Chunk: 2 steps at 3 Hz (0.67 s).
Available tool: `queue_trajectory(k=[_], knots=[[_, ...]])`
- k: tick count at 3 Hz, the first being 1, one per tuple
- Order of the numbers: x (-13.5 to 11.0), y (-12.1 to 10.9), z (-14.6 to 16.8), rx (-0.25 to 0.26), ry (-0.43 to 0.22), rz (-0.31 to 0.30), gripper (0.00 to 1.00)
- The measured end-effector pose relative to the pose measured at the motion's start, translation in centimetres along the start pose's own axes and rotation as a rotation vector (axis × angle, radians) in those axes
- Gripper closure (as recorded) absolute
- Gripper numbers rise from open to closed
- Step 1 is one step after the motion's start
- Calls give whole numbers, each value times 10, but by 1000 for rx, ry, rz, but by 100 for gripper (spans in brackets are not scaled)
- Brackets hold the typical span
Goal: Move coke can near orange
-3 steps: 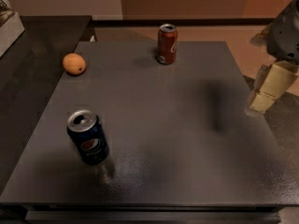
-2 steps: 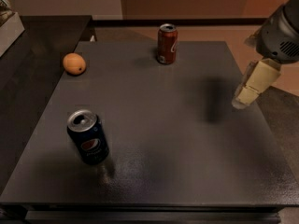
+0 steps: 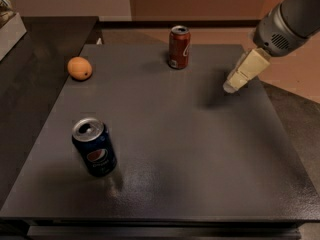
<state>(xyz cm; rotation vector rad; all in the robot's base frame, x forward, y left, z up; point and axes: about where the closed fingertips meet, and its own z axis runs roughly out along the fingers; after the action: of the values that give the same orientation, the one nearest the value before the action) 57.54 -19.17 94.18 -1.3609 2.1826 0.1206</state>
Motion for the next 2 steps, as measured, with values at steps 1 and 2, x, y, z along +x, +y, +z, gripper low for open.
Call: queue_trajectory(k=[1, 2], knots=[[-29, -26, 23, 29, -80, 44, 0], [-51, -49, 45, 54, -149, 110, 0]])
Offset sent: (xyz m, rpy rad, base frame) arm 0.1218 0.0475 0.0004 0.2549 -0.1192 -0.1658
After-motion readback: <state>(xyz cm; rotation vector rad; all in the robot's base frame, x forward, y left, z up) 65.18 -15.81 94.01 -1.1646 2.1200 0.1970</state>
